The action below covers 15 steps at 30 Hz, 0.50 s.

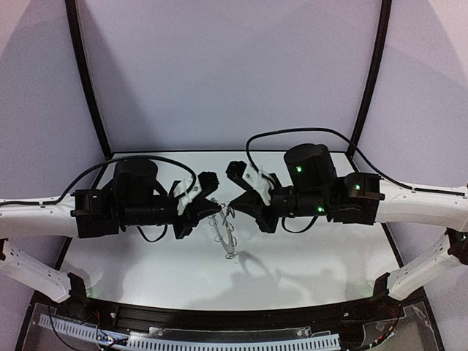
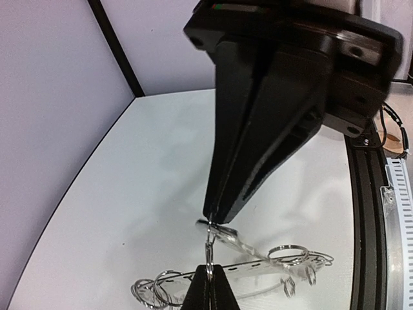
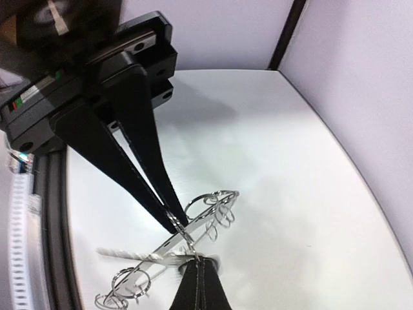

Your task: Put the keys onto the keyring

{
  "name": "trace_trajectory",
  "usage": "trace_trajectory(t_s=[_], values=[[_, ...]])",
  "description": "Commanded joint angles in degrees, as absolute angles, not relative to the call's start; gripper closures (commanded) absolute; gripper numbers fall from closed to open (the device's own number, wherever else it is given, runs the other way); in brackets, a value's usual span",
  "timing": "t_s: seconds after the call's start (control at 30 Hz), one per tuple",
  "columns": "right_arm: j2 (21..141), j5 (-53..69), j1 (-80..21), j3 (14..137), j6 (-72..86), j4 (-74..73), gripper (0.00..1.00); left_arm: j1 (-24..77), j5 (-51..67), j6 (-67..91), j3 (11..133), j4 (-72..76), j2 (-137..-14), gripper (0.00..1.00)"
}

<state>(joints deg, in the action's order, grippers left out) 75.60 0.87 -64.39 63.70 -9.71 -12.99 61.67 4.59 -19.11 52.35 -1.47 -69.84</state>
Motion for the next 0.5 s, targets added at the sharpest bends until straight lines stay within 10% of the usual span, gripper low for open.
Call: trace_trajectory(t_s=[0.0,0.47], values=[[74.2,8.3,-58.9,62.4,-5.0,-16.4,1.0,62.0,8.1,-21.1,51.4,-0.5,-65.8,0.99],[82.9,19.2,-54.6,64.1,-3.0,-16.0,1.0,62.0,12.9,-23.2,49.4,9.1,-65.4,0.99]])
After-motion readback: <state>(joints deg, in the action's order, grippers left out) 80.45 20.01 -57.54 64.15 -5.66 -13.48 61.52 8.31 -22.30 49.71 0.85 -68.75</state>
